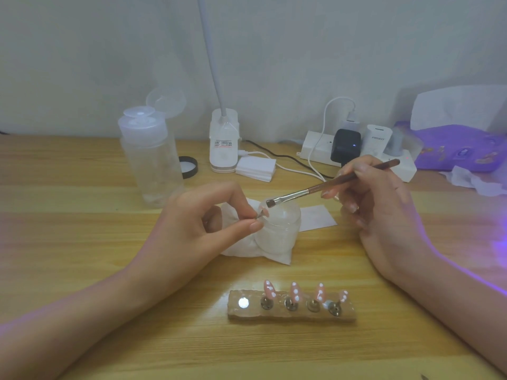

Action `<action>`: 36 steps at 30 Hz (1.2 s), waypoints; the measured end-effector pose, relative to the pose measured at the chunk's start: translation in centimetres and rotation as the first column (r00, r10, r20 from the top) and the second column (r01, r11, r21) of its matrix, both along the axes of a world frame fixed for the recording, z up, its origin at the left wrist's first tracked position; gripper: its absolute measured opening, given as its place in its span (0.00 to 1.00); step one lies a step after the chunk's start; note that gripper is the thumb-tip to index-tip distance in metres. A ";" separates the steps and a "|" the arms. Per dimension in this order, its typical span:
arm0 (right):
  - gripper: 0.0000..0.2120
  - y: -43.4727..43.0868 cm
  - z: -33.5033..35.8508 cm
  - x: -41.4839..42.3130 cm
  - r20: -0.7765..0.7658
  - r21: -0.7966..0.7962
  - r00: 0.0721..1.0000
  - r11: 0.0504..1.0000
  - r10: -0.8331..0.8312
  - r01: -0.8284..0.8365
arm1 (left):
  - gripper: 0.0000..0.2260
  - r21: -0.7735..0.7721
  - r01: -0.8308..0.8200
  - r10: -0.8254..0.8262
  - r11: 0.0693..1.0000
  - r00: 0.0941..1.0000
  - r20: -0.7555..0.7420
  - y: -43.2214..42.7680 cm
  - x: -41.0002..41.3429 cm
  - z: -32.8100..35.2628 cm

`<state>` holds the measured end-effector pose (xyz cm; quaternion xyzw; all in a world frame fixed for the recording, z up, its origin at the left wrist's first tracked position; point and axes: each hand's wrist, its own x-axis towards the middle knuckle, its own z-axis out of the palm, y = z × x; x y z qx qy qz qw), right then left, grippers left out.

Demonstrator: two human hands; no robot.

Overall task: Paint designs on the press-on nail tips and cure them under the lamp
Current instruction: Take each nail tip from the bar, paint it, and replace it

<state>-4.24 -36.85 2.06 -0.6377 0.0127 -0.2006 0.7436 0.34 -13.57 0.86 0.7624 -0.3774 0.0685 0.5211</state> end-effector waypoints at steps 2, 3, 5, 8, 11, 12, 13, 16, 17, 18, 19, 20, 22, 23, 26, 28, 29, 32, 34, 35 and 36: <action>0.13 0.1 0.0 0.0 0.009 -0.038 1.000 0.999 0.027 -0.027 | 0.10 -0.001 -0.004 0.004 1.000 1.000 -0.010 0.0 0.0 0.0; 0.15 0.1 0.0 0.0 -0.007 -0.047 1.000 0.999 0.022 -0.022 | 0.10 -0.002 -0.006 0.006 1.000 1.000 -0.013 0.0 0.0 0.0; 0.17 0.0 -0.2 0.1 -0.044 -0.012 0.999 1.000 -0.013 0.013 | 0.11 -0.003 -0.008 0.008 1.000 1.000 -0.013 0.0 0.0 0.0; 0.13 0.0 0.0 0.0 -0.009 0.015 1.000 1.000 -0.015 0.015 | 0.10 0.002 -0.006 0.006 1.000 1.000 -0.003 0.0 0.0 0.0; 0.13 0.1 0.0 0.0 -0.005 -0.048 1.000 0.999 0.023 -0.023 | 0.10 0.002 -0.009 0.009 1.000 1.000 -0.012 0.0 0.0 0.0; 0.16 0.1 -0.1 0.0 -0.030 -0.040 0.999 0.999 0.010 -0.011 | 0.10 0.002 -0.012 0.012 1.000 1.000 -0.015 0.1 0.0 0.0; 0.18 0.1 -0.2 0.1 -0.054 -0.016 0.999 1.000 -0.009 0.008 | 0.10 0.004 -0.013 0.013 1.000 1.000 -0.016 0.1 0.0 0.0; 0.17 0.0 -0.1 0.1 -0.037 0.038 0.999 0.999 -0.011 0.012 | 0.10 0.008 -0.013 0.014 1.000 1.000 -0.013 0.1 0.1 -0.1; 0.15 0.0 0.0 0.1 -0.019 0.031 1.000 0.999 0.010 -0.009 | 0.10 0.010 -0.015 0.015 1.000 1.000 -0.011 0.1 0.1 -0.1; 0.14 0.0 0.0 0.0 -0.009 0.013 1.000 1.000 0.029 -0.029 | 0.09 0.011 -0.016 0.017 1.000 1.000 -0.009 0.1 0.1 -0.1; 0.14 0.0 -0.1 0.0 -0.016 -0.004 0.999 0.999 0.032 -0.032 | 0.10 0.010 -0.016 0.016 1.000 1.000 -0.010 0.1 0.1 -0.1; 0.15 0.0 -0.2 0.0 -0.034 -0.008 0.999 1.000 0.019 -0.019 | 0.10 0.005 -0.014 0.014 1.000 1.000 -0.015 0.1 0.1 -0.1; 0.16 -0.1 -0.2 0.1 -0.067 0.024 0.998 0.999 -0.021 0.023 | 0.10 0.004 -0.012 0.012 1.000 1.000 -0.020 0.1 0.1 -0.1; 0.16 -0.1 -0.2 0.1 -0.067 0.041 0.997 0.999 -0.032 0.035 | 0.10 0.009 -0.013 0.013 1.000 1.000 -0.020 0.1 0.1 -0.2; 0.10 -0.1 0.0 0.0 -0.024 0.026 1.000 1.000 -0.002 0.003 | 0.10 0.005 -0.016 0.016 1.000 1.000 -0.024 0.1 0.1 -0.2; 0.11 0.0 -0.1 0.0 -0.039 -0.008 0.999 1.000 0.010 -0.010 | 0.10 0.009 -0.021 0.021 1.000 0.999 -0.028 0.1 0.1 -0.2; 0.13 -0.1 -0.2 0.1 -0.056 -0.004 0.998 1.000 -0.003 0.003 | 0.10 0.010 -0.023 0.023 1.000 0.999 -0.029 0.1 0.1 -0.2; 0.12 -0.1 -0.1 0.1 -0.050 0.032 0.998 0.999 -0.034 0.035 | 0.10 0.009 -0.019 0.019 1.000 0.999 -0.031 0.1 0.1 -0.2; 0.10 0.0 0.0 0.0 -0.014 0.010 1.000 1.000 -0.007 0.007 | 0.09 0.008 -0.016 0.016 1.000 0.999 -0.032 0.1 0.1 -0.2; 0.10 0.0 0.0 -0.1 -0.008 -0.012 1.000 1.000 0.008 -0.008 | 0.10 0.010 -0.015 0.016 1.000 0.999 -0.033 0.2 0.1 -0.2; 0.13 0.1 0.0 -0.1 -0.018 -0.027 1.000 1.000 0.008 -0.009 | 0.10 0.011 -0.016 0.016 1.000 0.999 -0.035 0.2 0.1 -0.2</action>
